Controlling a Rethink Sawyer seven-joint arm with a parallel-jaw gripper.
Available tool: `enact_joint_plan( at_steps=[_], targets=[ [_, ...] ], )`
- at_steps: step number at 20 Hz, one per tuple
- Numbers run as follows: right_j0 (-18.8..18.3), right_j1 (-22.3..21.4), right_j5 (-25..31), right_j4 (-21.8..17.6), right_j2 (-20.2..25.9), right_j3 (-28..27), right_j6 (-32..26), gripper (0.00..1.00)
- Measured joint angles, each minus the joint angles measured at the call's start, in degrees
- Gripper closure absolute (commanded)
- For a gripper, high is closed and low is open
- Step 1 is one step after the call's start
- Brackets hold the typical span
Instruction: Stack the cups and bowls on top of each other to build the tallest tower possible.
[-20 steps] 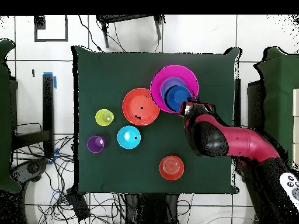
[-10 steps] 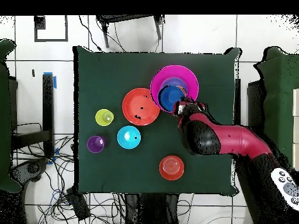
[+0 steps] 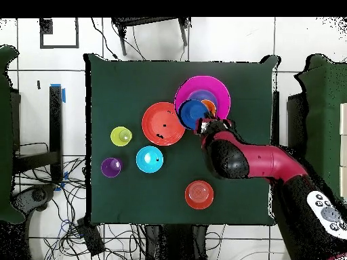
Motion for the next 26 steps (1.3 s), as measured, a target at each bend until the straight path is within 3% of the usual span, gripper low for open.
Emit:
enact_joint_plan(
  at_steps=[16, 26],
  targets=[
    [-3.0, 0.5, 0.0, 0.0, 0.5, 0.0, 0.0, 1.00],
    [-3.1, 0.4, 0.0, 0.0, 0.5, 0.0, 0.0, 1.00]
  ],
)
